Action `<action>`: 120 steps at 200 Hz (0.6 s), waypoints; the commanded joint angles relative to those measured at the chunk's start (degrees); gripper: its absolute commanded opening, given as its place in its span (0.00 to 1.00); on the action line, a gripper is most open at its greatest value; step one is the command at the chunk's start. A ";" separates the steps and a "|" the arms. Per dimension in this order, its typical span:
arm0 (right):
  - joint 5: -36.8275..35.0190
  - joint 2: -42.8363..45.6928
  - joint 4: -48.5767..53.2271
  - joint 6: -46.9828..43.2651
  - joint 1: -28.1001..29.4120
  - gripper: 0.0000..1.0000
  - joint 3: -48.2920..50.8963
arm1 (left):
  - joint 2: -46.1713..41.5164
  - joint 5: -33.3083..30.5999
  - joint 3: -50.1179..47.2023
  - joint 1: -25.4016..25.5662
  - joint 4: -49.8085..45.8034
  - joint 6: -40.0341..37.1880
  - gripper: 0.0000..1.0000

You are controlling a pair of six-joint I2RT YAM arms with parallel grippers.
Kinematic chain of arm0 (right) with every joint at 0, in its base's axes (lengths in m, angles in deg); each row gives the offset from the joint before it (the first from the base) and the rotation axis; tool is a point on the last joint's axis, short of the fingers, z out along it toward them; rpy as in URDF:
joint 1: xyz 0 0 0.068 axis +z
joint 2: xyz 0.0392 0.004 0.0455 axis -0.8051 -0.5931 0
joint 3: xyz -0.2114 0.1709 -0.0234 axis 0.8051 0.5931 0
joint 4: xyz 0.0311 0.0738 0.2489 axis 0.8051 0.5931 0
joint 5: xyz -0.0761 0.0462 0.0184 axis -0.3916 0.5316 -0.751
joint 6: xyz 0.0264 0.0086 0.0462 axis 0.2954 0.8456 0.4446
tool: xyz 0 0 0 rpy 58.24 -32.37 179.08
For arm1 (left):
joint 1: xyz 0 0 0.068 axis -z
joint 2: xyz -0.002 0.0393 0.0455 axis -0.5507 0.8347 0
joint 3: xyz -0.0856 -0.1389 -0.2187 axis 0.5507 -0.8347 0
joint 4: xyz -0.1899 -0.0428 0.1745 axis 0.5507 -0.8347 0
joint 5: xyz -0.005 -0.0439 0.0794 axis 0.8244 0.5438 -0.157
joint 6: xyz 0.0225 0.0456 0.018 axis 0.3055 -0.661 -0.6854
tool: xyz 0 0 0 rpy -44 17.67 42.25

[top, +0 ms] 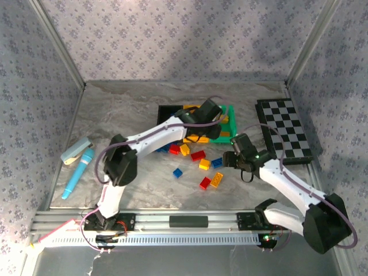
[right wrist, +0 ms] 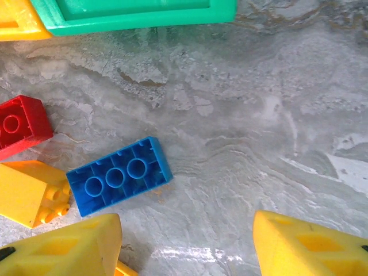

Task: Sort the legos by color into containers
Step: Place the lego in the container.

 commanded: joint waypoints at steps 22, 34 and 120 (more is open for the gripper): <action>-0.06 6.71 2.90 1.16 -1.47 0.63 3.76 | 17.42 0.36 26.82 -1.09 -12.57 -4.83 0.44; -0.36 8.09 3.05 1.18 -1.40 0.63 4.38 | 22.53 0.02 35.16 -1.50 -15.88 -5.09 0.44; 3.48 5.50 -0.91 2.72 1.85 0.64 5.76 | 20.75 2.86 36.43 -3.62 -13.39 -4.64 0.72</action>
